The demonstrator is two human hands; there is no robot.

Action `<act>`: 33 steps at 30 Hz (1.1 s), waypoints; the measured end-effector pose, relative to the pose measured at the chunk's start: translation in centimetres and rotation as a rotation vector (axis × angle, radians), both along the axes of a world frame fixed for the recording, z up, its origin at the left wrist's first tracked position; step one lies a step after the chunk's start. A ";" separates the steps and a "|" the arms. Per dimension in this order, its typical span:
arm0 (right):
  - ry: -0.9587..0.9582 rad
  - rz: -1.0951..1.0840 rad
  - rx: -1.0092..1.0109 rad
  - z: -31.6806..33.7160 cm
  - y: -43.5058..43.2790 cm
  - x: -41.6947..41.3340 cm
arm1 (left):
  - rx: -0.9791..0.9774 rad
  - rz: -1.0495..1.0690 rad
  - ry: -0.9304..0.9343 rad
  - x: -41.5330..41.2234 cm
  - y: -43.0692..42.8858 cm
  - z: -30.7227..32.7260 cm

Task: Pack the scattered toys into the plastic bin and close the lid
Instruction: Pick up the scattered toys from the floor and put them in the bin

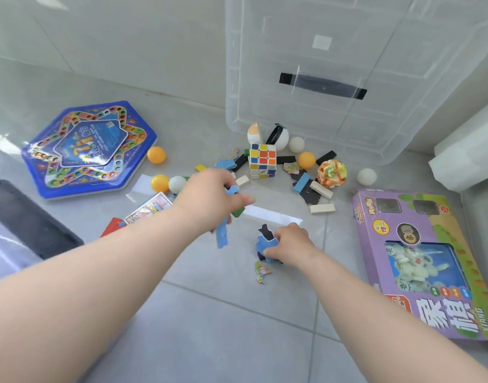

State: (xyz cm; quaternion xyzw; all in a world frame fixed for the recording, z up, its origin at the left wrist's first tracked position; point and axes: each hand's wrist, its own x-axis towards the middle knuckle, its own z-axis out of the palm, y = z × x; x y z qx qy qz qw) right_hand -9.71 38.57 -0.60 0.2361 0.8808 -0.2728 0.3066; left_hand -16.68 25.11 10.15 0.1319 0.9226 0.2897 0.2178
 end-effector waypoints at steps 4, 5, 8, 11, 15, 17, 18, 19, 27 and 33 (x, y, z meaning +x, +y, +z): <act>-0.005 -0.089 -0.015 -0.1 -0.9 -0.4 | 0.045 -0.022 0.150 -0.1 -2.8 4.4; -0.018 -0.097 -0.008 -0.2 -1.0 -0.4 | 0.048 -0.017 0.183 0.0 -3.9 5.3; -0.061 -0.143 0.016 -0.5 -1.6 -0.4 | 0.091 0.052 0.238 -0.1 -8.2 7.0; -0.150 -0.145 0.070 -0.6 -2.1 0.1 | 0.153 0.186 0.272 0.0 -12.5 7.2; -0.139 0.103 0.259 0.1 -3.7 1.2 | 0.224 0.397 0.360 0.9 -17.6 7.5; -0.044 0.120 0.180 1.5 -4.7 1.1 | 0.201 0.458 0.377 1.2 -20.3 7.5; 0.000 0.063 0.076 2.5 -5.2 0.8 | 0.164 0.470 0.363 1.3 -21.5 7.5; 0.041 -0.015 -0.032 3.9 -6.0 0.3 | 0.115 0.469 0.330 1.4 -22.7 7.2; 0.564 -0.089 -0.738 16.3 -17.7 -3.5 | -0.281 0.475 0.037 3.8 -29.3 1.2; 0.672 0.299 -0.581 17.5 -25.7 -2.8 | -0.359 0.513 0.022 4.4 -33.4 0.3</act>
